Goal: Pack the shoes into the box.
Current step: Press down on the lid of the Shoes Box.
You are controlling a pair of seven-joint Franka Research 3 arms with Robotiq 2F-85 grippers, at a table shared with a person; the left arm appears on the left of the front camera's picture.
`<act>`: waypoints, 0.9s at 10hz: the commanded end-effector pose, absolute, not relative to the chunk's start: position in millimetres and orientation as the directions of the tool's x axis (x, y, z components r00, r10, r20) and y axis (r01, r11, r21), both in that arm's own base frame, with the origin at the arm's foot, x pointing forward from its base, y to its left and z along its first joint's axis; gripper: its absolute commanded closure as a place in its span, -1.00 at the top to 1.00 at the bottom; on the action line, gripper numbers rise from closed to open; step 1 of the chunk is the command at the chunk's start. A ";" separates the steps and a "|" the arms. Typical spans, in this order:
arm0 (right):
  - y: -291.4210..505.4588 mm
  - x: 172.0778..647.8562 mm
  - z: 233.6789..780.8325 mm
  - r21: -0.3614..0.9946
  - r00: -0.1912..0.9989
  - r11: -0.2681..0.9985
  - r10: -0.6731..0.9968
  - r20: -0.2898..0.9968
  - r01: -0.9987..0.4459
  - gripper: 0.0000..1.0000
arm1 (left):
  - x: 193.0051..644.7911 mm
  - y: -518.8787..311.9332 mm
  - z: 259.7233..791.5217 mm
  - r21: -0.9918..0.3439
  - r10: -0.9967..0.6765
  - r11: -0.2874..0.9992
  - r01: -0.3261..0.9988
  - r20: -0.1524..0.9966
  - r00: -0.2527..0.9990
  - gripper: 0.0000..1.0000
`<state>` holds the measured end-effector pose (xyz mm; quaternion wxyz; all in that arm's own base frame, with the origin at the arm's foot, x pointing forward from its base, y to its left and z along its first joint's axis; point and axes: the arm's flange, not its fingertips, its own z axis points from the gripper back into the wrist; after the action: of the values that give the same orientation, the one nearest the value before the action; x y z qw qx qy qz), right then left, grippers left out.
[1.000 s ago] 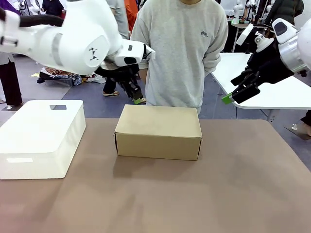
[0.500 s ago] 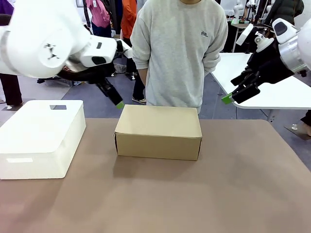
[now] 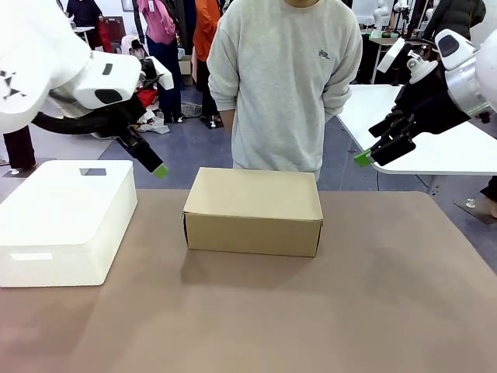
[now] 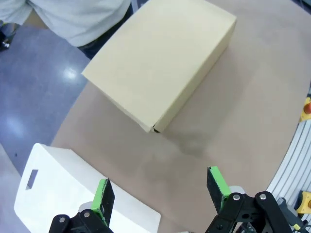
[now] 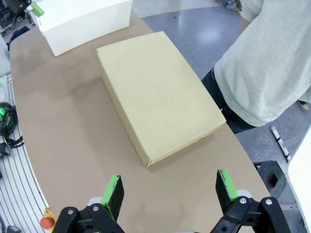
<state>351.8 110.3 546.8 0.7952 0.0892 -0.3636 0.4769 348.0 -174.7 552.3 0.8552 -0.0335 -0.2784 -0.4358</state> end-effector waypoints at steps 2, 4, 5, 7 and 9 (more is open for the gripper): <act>111.0 349.0 545.1 -0.197 0.300 0.541 0.692 0.657 -0.818 1.00 | 346.2 -163.7 546.0 0.180 -0.699 0.627 0.758 0.558 0.446 1.00; 111.0 349.0 545.1 -0.197 0.300 0.541 0.692 0.657 -0.818 1.00 | 359.1 -160.4 546.2 0.167 -0.686 0.638 0.752 0.566 0.457 1.00; 111.0 349.0 545.1 -0.197 0.300 0.541 0.692 0.657 -0.818 1.00 | 364.6 -156.8 547.4 0.160 -0.661 0.645 0.747 0.607 0.441 1.00; 111.0 349.0 545.1 -0.197 0.300 0.541 0.692 0.657 -0.818 1.00 | 350.8 -162.4 549.4 0.180 -0.695 0.641 0.746 0.548 0.465 1.00; 111.0 349.0 545.1 -0.197 0.300 0.541 0.692 0.657 -0.818 1.00 | 350.8 -162.4 549.4 0.180 -0.695 0.641 0.746 0.548 0.465 1.00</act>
<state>351.8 110.3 546.8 0.7952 0.0892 -0.3636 0.4770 353.7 -162.9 548.3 0.8543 -0.0450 -0.3016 -0.4209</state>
